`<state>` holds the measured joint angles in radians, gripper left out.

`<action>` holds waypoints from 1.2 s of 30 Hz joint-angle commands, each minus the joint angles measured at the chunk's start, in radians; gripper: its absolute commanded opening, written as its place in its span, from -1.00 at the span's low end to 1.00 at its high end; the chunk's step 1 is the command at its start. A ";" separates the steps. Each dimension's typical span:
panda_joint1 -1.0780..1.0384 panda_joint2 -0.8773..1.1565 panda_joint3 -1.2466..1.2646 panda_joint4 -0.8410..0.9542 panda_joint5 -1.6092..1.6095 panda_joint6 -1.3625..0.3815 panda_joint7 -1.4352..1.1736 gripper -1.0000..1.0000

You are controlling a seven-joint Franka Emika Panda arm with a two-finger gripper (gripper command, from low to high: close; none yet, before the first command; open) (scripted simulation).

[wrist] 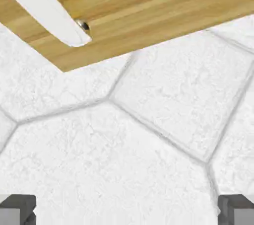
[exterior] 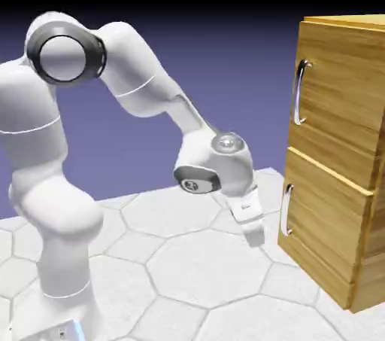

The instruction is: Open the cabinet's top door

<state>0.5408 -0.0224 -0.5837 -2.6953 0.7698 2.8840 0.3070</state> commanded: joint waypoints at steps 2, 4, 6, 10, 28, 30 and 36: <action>0.060 0.062 -0.066 0.013 0.087 -0.017 -0.049 0.00; 0.120 0.124 -0.132 0.026 0.174 -0.035 -0.098 0.00; 0.179 0.186 -0.198 0.039 0.261 -0.052 -0.147 0.00; 0.299 0.309 -0.330 0.065 0.435 -0.086 -0.245 0.00; 0.837 0.866 -0.923 0.182 1.218 -0.242 -0.687 0.00; 0.897 0.928 -0.989 0.195 1.305 -0.259 -0.736 0.00; 1.076 1.114 -1.187 0.233 1.566 -0.311 -0.883 0.00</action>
<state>1.6168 1.0915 -1.7709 -2.4619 2.3357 2.5727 -0.5758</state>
